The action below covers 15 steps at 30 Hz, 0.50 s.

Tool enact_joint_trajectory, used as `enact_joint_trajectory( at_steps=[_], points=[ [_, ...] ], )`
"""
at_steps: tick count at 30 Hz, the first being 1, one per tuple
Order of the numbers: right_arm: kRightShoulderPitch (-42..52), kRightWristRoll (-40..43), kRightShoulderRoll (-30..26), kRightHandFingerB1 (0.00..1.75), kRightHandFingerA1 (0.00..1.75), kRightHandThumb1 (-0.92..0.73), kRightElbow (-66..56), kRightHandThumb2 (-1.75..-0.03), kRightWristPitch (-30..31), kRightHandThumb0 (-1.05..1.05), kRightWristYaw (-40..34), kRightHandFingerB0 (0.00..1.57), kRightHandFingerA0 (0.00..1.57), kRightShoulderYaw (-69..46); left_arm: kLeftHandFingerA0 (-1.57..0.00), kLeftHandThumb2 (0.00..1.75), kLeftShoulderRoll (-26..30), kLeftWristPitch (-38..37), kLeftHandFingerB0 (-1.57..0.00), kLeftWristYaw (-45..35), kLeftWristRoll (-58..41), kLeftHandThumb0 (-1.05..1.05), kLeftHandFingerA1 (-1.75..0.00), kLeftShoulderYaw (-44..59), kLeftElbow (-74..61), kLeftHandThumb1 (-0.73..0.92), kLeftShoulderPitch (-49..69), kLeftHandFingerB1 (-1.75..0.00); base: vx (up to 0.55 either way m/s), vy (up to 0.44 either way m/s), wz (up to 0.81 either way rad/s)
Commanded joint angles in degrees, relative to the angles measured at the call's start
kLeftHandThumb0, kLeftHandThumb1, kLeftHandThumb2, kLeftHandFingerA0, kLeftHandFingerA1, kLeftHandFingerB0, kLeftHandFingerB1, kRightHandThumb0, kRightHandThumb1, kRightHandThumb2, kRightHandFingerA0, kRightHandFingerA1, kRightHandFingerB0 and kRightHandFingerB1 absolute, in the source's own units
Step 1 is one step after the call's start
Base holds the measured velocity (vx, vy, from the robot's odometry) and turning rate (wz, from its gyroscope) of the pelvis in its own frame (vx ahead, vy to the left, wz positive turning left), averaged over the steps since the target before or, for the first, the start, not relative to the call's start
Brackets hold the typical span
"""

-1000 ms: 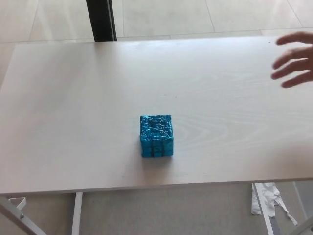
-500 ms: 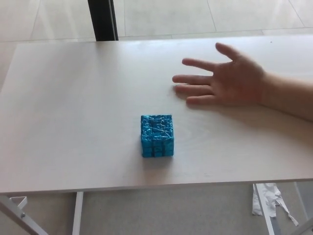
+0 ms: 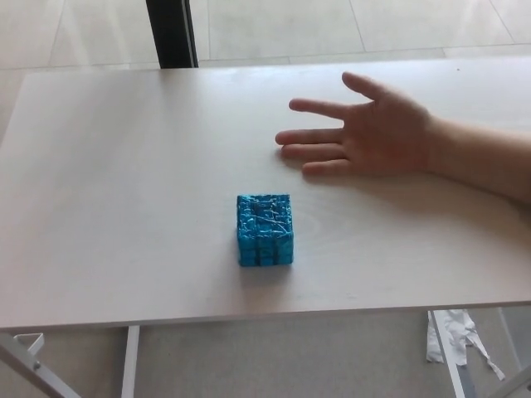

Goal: The robot uses its right hand to pick up a cube kept in the middle of the desk infront of it and hands it to a person

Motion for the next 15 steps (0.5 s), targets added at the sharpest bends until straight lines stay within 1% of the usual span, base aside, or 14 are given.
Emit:
enact_joint_trajectory(
  at_steps=[1, 2, 3, 4, 5, 6, 7, 8, 10, 11, 12, 13, 14, 15],
  points=[
    [-18.05, -13.51, 2.88, 0.45, 0.55, -0.46, -24.21, -0.84, 14.72, -0.72, 6.02, 0.16, 0.20, 26.08, -0.85, 0.94, 0.07, -0.85, -0.49, -0.48, 2.01, -0.73, -0.77, -3.61, -0.19, 0.52, 1.38, -0.56, 0.00, 0.000, 0.00],
    [-19.71, -15.57, 4.63, 0.32, 0.49, -0.59, -22.42, -0.59, 14.01, -0.72, 7.04, 0.23, 0.21, 29.52, -0.87, 0.94, -0.02, -0.34, -0.48, -0.02, 2.02, -0.72, -0.75, -3.76, 0.11, 0.52, 0.99, -0.55, 0.00, 0.000, 0.00],
    [-19.94, -15.73, 4.67, 0.32, 0.49, -0.59, -22.44, -0.59, 14.34, -0.72, 6.90, 0.23, 0.21, 30.12, -0.87, 0.94, 0.02, -0.28, -0.48, 0.05, 1.95, -0.72, -0.75, -3.87, 0.14, 0.52, 0.95, -0.55, 0.00, 0.000, 0.00],
    [-21.72, -19.40, 5.57, 0.41, 0.54, -0.50, -20.75, -0.76, 14.59, -0.84, 8.01, 0.19, 0.17, 33.77, -0.90, 0.60, -0.03, -0.05, -0.57, -0.16, 1.64, -0.68, -0.67, -3.73, 0.21, 0.62, 0.87, -0.43, 0.00, 0.000, 0.00],
    [-21.96, -19.79, 5.59, 0.41, 0.54, -0.50, -20.66, -0.76, 14.83, -0.84, 8.02, 0.19, 0.17, 34.30, -0.90, 0.60, -0.03, -0.03, -0.57, -0.18, 1.57, -0.68, -0.67, -3.76, 0.22, 0.62, 0.87, -0.43, 0.00, 0.000, 0.00],
    [-23.08, -22.33, 6.74, 0.36, 0.54, -0.63, -18.51, -0.60, 14.87, -0.80, 8.75, 0.22, 0.19, 37.55, -0.86, 0.59, 0.13, -0.22, -0.58, -0.24, 1.86, -0.69, -0.69, -4.23, -0.01, 0.62, 1.07, -0.43, 0.00, 0.000, 0.00],
    [-23.60, -23.75, 7.06, 0.37, 0.55, -0.62, -17.72, -0.60, 15.36, -0.81, 9.05, 0.22, 0.20, 39.18, -0.87, 0.60, 0.22, -0.67, -0.60, -0.30, 2.17, -0.70, -0.69, -4.64, -0.12, 0.63, 1.17, -0.44, 0.00, 0.000, 0.00],
    [-24.34, -24.17, 7.51, 0.36, 0.57, -0.61, -16.57, -0.60, 16.26, -0.79, 9.78, 0.22, 0.19, 40.97, -0.85, 0.60, 0.26, -0.77, -0.57, -0.32, 2.17, -0.68, -0.69, -4.80, -0.14, 0.63, 1.15, -0.43, 0.00, 0.000, 0.00],
    [-25.24, -23.98, 7.97, 0.36, 0.57, -0.61, -15.23, -0.60, 17.44, -0.79, 10.56, 0.22, 0.19, 42.97, -0.85, 0.60, 0.31, -0.65, -0.57, -0.31, 1.98, -0.68, -0.69, -4.87, -0.14, 0.63, 1.05, -0.43, 0.00, 0.000, 0.00],
    [-25.46, -24.81, 8.12, 0.36, 0.55, -0.62, -14.07, -0.60, 16.79, -0.80, 10.63, 0.23, 0.20, 44.05, -0.82, 0.60, 0.37, -0.73, -0.54, -0.26, 2.09, -0.68, -0.67, -5.06, -0.04, 0.64, 1.09, -0.41, 0.00, 0.000, 0.00],
    [-26.02, -26.15, 8.73, 0.34, 0.56, -0.61, -11.58, -0.60, 16.21, -0.81, 10.77, 0.27, 0.26, 46.05, -0.85, 0.60, 0.44, -0.73, -0.54, -0.25, 2.14, -0.69, -0.72, -5.27, 0.00, 0.63, 1.07, -0.43, 0.00, 0.000, 0.00],
    [-26.74, -27.62, 9.54, 0.34, 0.56, -0.61, -8.59, -0.60, 15.75, -0.81, 10.92, 0.27, 0.26, 48.37, -0.85, 0.60, 0.51, -0.67, -0.54, -0.28, 2.14, -0.69, -0.72, -5.48, 0.00, 0.63, 1.00, -0.43, 0.00, 0.000, 0.00],
    [-26.90, -27.68, 9.68, 0.32, 0.53, -0.61, -7.96, -0.59, 16.32, -0.80, 10.99, 0.26, 0.25, 49.16, -0.84, 0.95, 0.50, -0.83, -0.46, -0.23, 2.19, -0.73, -0.79, -5.68, 0.04, 0.53, 0.97, -0.56, 0.00, 0.000, 0.00],
    [-27.34, -27.76, 9.66, 0.31, 0.50, -0.61, -7.25, -0.59, 17.53, -0.78, 11.65, 0.27, 0.24, 50.31, -0.82, 0.60, 0.50, -1.27, -0.54, -0.36, 2.35, -0.70, -0.73, -6.00, -0.02, 0.64, 1.06, -0.42, 0.00, 0.000, 0.00]
  ],
)
